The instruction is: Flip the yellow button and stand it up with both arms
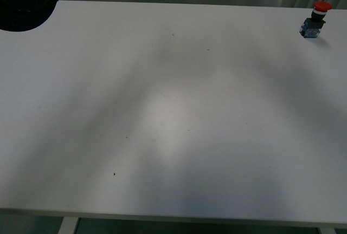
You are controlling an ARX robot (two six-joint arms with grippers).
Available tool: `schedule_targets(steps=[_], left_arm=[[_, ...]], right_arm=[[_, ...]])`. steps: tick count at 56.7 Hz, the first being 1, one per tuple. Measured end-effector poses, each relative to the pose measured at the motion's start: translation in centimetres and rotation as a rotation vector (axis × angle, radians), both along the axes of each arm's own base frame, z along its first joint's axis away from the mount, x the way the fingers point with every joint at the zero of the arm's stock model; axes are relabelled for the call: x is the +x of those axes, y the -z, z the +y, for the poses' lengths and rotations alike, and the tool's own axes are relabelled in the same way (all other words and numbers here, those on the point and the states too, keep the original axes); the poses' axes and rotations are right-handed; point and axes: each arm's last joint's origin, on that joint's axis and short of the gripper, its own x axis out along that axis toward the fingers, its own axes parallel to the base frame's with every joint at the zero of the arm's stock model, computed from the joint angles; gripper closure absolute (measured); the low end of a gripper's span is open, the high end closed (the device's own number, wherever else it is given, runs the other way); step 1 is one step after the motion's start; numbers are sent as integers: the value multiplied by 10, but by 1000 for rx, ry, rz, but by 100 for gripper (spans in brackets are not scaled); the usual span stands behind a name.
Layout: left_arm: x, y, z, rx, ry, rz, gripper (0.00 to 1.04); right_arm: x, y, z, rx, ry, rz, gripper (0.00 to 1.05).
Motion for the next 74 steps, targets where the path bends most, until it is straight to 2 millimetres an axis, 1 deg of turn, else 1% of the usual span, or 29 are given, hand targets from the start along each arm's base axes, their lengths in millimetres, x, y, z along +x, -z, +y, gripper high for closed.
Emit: schedule_targets(steps=[10, 12, 22, 29, 32, 39, 44, 45, 49, 54, 57, 62, 74], left_arm=[[0, 0, 0, 0, 0, 0, 72], [0, 0, 0, 0, 0, 0, 72], [0, 0, 0, 0, 0, 0, 72], [0, 0, 0, 1, 0, 1, 72], [0, 0, 0, -2, 2, 4, 72], [0, 0, 0, -6, 4, 9, 71], [0, 0, 0, -5, 4, 8, 51], [0, 0, 0, -5, 4, 8, 49], [0, 0, 0, -4, 3, 7, 37], [0, 0, 0, -5, 3, 7, 14], [0, 0, 0, -4, 3, 6, 6], [0, 0, 0, -4, 3, 6, 8], [0, 0, 0, -4, 3, 6, 7]], right_arm=[[6, 3, -7, 32, 12, 20, 8], [7, 3, -8, 38, 14, 23, 13], [12, 4, -13, 54, 26, 33, 43], [15, 0, -13, 76, 13, 19, 64], [15, -1, -14, 94, 8, 18, 69], [16, -2, -14, 122, -2, 21, 70], [17, 0, -14, 118, -7, 22, 71], [18, 0, -14, 118, -7, 22, 71], [18, 0, -15, 118, -6, 21, 71], [19, -1, -16, 120, -4, 13, 71], [19, -1, -17, 120, -2, 10, 71], [19, -2, -17, 121, 2, 7, 71], [20, -3, -19, 117, 9, 4, 71]])
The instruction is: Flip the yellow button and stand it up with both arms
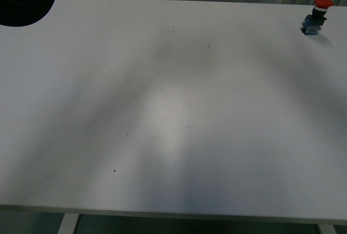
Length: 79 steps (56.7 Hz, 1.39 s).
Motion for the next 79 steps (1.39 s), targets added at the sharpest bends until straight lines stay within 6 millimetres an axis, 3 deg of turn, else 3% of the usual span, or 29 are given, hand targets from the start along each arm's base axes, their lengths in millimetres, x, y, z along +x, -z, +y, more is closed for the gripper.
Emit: schedule_targets(steps=[37, 39, 40, 44, 49, 56, 68, 79], left_arm=[[0, -1, -1, 4, -36, -1, 8], [0, -2, -3, 46, -199, 34, 13], [-2, -1, 2, 148, -395, 79, 18], [-24, 7, 25, 580, -803, 75, 32], [-50, 11, 55, 993, -1008, -76, 47], [-81, 21, 92, 1346, -1072, -250, 68], [-123, 39, 119, 1499, -1029, -340, 102], [-153, 47, 139, 1524, -1042, -347, 101]], right_arm=[[10, 3, -10, -40, 56, 0, 71], [10, 4, -10, -41, 58, 2, 71], [10, 4, -11, -42, 59, 2, 71], [11, 5, -11, -44, 54, 4, 71], [12, 5, -15, -49, 70, 3, 71], [13, 5, -17, -56, 76, 1, 71], [13, 5, -20, -62, 70, -1, 71], [14, 8, -28, -70, 85, 7, 71]])
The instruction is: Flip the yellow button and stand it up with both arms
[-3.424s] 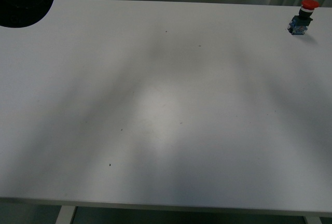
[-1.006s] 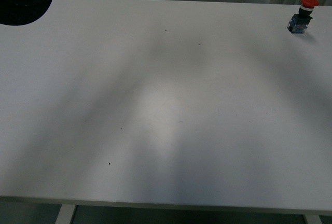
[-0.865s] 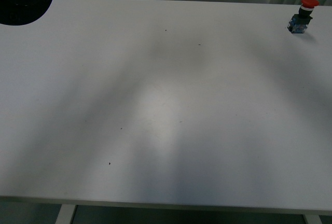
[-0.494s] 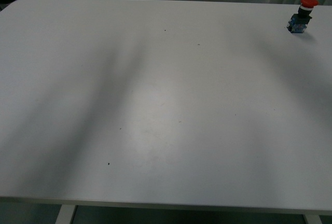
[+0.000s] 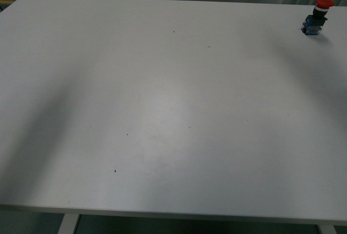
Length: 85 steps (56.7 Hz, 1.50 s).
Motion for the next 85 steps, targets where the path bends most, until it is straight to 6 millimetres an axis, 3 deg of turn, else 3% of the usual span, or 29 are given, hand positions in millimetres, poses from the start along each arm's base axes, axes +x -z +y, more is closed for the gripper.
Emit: schedule_targets(steps=[10, 30, 63, 85], left_arm=[[-28, 7, 13, 8, 5, 1, 101], [-59, 23, 30, 10, 16, 12, 101], [-89, 12, 34, 10, 0, -27, 101], [-102, 9, 34, 10, 0, -36, 101]], right_arm=[[-4, 0, -3, -7, -12, -2, 71], [-10, -3, -14, -32, 8, -10, 71], [-26, -10, -19, -64, 2, -27, 71], [-29, -4, -25, -79, 15, -11, 71]])
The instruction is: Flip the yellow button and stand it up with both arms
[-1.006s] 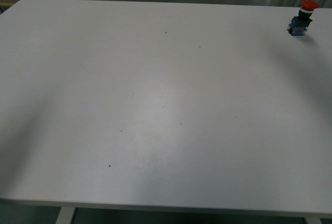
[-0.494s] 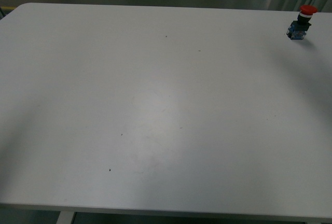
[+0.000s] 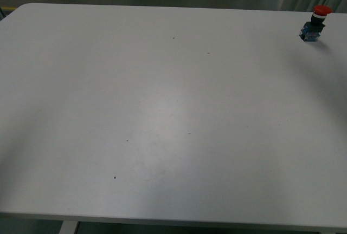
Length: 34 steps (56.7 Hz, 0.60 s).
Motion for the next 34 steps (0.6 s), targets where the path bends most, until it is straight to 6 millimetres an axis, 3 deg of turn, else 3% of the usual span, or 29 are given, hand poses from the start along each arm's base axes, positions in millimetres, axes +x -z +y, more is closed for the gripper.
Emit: schedule_targets(steps=[34], left_arm=[[-13, 0, 0, 0, 0, -2, 101]], right_arm=[[-1, -2, 0, -21, 0, -11, 71]])
